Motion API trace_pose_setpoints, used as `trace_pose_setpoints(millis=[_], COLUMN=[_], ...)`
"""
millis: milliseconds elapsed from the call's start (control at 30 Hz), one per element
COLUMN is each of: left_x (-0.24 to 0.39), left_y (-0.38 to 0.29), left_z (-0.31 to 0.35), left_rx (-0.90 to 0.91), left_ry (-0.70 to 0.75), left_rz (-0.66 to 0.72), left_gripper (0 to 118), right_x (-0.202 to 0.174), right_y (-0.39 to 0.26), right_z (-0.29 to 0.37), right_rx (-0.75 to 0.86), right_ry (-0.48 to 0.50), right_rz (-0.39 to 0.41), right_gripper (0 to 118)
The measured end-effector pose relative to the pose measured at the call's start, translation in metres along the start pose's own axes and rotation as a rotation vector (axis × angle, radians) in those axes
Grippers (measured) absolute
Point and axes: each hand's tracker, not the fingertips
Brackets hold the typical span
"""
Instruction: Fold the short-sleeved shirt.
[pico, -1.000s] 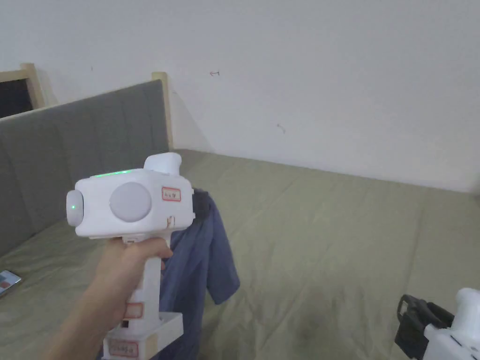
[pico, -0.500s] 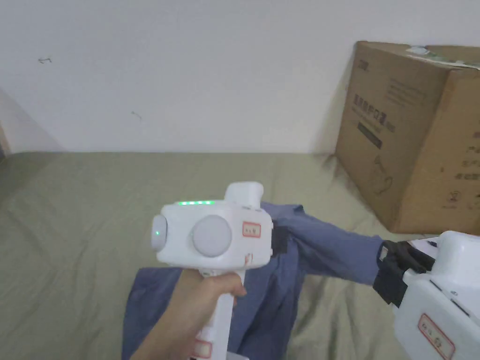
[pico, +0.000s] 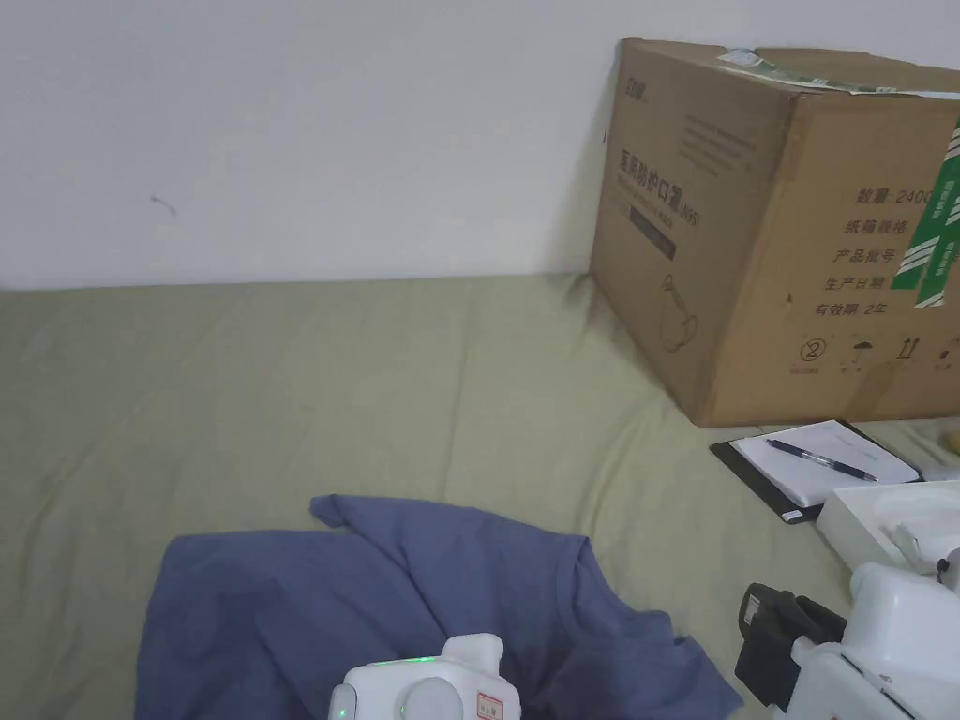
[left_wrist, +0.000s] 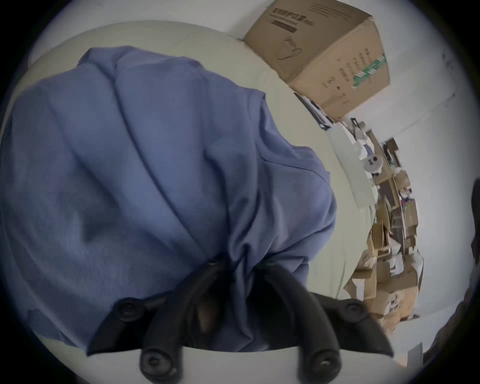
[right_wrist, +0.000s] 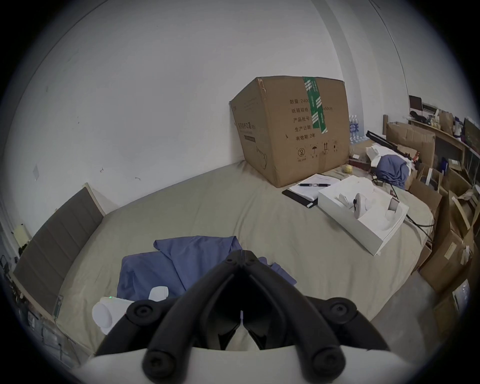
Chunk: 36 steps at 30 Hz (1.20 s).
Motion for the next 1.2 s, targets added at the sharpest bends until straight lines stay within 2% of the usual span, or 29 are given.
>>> trace_pose_setpoints(millis=[100,133,233,300,333,367,400,433,467,500,567,600,800,833,867,900,933,967,1000,1033,1133,1200], left_x=[0.008,0.008,-0.007,-0.026,-0.038,-0.049,-0.062,-0.075,-0.086,-0.103,-0.134,-0.148,-0.214,-0.223,-0.233,-0.241,-0.250,-0.259,-0.262,-0.265,-0.275,-0.276], left_y=[-0.001,0.001,0.003,0.007,0.010,0.012,0.014,0.017,0.020,0.024,0.030,0.033,0.080,0.093,0.104,0.114,0.126,0.137,0.146,0.155,0.169,0.167], left_z=[0.023,0.035,0.074,0.098,0.110,0.121,0.132,0.141,0.147,0.152,0.161,0.163,0.162,0.160,0.158,0.155,0.148,0.141,0.140,0.131,0.102,0.084], left_rx=[0.054,0.075,0.198,0.222,0.221,0.249,0.293,0.318,0.332,0.344,0.343,0.333,0.306,0.306,0.327,0.341,0.337,0.330,0.356,0.328,0.229,0.178], left_ry=[0.024,0.008,-0.062,-0.039,-0.035,-0.026,0.008,0.077,0.151,0.212,0.221,0.208,0.371,0.403,0.407,0.417,0.429,0.438,0.444,0.501,0.529,0.537], left_rz=[-0.038,-0.043,-0.010,0.029,0.040,0.048,0.037,0.040,0.067,0.100,0.172,0.163,0.214,0.235,0.234,0.238,0.240,0.240,0.238,0.239,0.186,0.165], left_gripper=[97,112,114,113,105,87,55,12,2,1,0,0,0,7,29,63,109,117,115,115,115,109], right_x=[-0.009,-0.012,-0.028,-0.040,-0.046,-0.051,-0.057,-0.063,-0.068,-0.073,-0.083,-0.088,-0.108,-0.111,-0.112,-0.114,-0.115,-0.115,-0.114,-0.113,-0.110,-0.110], right_y=[0.001,0.001,0.000,-0.003,-0.004,-0.006,-0.007,-0.009,-0.011,-0.013,-0.018,-0.020,-0.032,-0.033,-0.035,-0.037,-0.038,-0.040,-0.042,-0.044,-0.047,-0.048], right_z=[-0.007,-0.010,-0.019,-0.027,-0.033,-0.038,-0.044,-0.050,-0.055,-0.062,-0.073,-0.080,-0.126,-0.133,-0.140,-0.145,-0.151,-0.157,-0.162,-0.166,-0.175,-0.180], right_rx=[-0.010,-0.021,-0.046,-0.060,-0.074,-0.085,-0.093,-0.102,-0.110,-0.121,-0.145,-0.159,-0.237,-0.253,-0.262,-0.270,-0.282,-0.293,-0.300,-0.308,-0.329,-0.338], right_ry=[0.005,0.021,0.066,0.088,0.108,0.126,0.138,0.147,0.151,0.159,0.176,0.187,0.204,0.207,0.209,0.208,0.204,0.202,0.202,0.207,0.215,0.208], right_rz=[0.020,0.024,0.058,0.088,0.098,0.102,0.104,0.107,0.112,0.118,0.128,0.135,0.154,0.156,0.161,0.169,0.180,0.187,0.188,0.185,0.175,0.187], right_gripper=[0,0,0,0,0,0,0,0,0,0,0,0,0,0,0,0,0,0,0,0,0,0])
